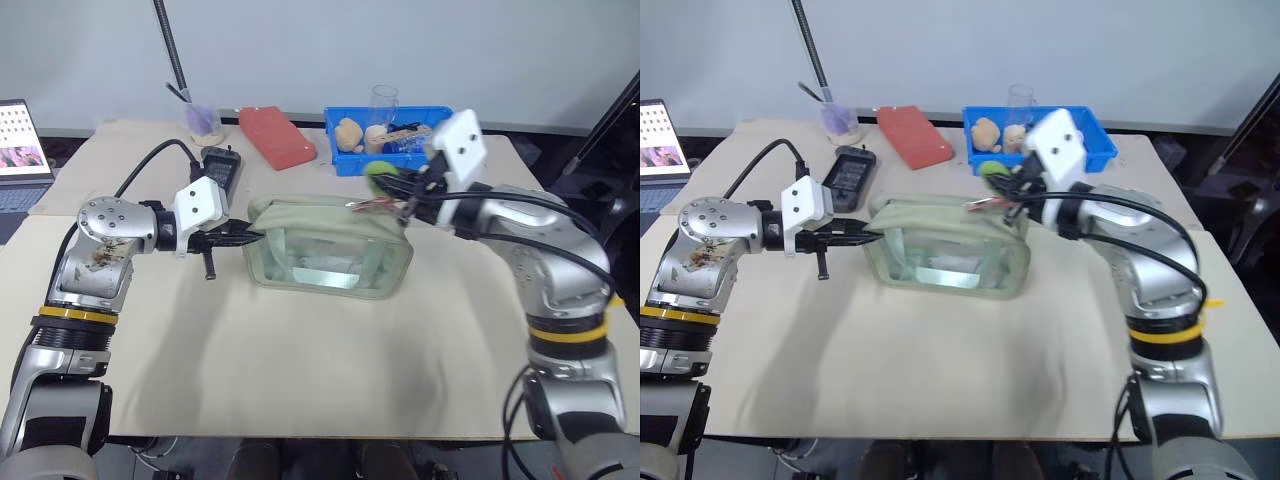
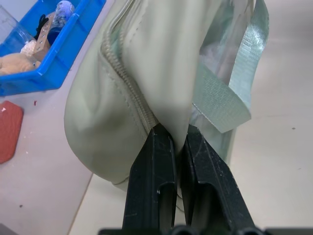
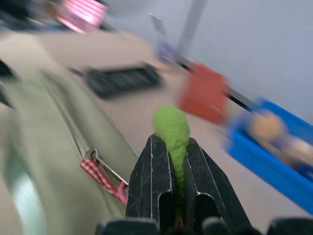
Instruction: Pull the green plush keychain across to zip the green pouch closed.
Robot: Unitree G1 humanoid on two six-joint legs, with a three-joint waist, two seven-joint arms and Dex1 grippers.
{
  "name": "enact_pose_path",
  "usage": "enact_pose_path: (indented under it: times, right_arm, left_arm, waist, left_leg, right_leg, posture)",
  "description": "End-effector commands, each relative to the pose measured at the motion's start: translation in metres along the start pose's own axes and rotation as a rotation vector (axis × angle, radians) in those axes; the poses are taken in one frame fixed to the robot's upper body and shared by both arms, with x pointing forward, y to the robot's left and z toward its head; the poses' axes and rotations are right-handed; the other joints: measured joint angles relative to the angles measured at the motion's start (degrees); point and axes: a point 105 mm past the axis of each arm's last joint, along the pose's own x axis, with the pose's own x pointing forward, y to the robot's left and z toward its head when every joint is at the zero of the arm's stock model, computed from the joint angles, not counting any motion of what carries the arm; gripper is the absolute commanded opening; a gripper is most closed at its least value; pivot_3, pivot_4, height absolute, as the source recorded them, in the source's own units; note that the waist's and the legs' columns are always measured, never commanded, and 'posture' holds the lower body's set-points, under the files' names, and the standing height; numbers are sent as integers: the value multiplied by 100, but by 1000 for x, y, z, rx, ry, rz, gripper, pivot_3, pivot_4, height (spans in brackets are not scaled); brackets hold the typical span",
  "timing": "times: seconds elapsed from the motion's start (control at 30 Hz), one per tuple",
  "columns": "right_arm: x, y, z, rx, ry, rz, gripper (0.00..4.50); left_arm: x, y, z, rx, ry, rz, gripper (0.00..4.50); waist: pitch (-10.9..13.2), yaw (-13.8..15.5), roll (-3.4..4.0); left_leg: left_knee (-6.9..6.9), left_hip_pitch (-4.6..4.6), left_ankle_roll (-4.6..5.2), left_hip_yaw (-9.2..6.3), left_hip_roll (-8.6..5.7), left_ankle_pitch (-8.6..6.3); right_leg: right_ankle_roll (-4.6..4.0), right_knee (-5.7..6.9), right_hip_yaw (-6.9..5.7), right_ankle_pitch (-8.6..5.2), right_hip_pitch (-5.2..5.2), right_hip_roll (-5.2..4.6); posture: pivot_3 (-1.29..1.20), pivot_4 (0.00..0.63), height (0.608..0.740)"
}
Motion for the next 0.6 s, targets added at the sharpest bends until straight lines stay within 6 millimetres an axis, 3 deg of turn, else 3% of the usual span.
enact_pose_path:
  times: [0.03, 0.23, 0.4, 0.6]
  right_arm:
    - [-27, -25, 7, -53, -3, -133, 35]
    - [-58, -48, -27, -40, 107, -284, 35]
    - [-50, -25, -67, 68, 156, -250, 35]
    - [-30, 18, -122, 234, 223, -186, 35]
  left_arm:
    - [-5, 9, -3, 17, 29, 30, 0]
    - [-6, 12, -5, 7, 29, 43, 0]
    - [-4, 6, -8, -8, 26, 33, 0]
    - [1, -2, -7, -28, 9, 33, 0]
  waist:
    - [0, -20, 0]
    - [0, 6, 0]
    - [-1, -5, 0]
    - [-4, -15, 1]
  left_leg:
    - [-2, 2, 0, 0, 0, 0]
    - [-3, 3, 0, -1, -2, 0]
    - [-2, 4, 0, -1, -3, 0]
    - [-2, 18, 0, -3, -2, 0]
  right_leg:
    - [1, 1, 0, 1, 0, 1]
    - [4, -1, 1, 0, 3, 0]
    - [4, -8, 2, 0, 8, -1]
    - [9, 0, 3, 2, 16, 2]
  posture:
    - [0, 150, 740]
    - [0, 150, 740]
    - [0, 150, 740]
    - [0, 150, 740]
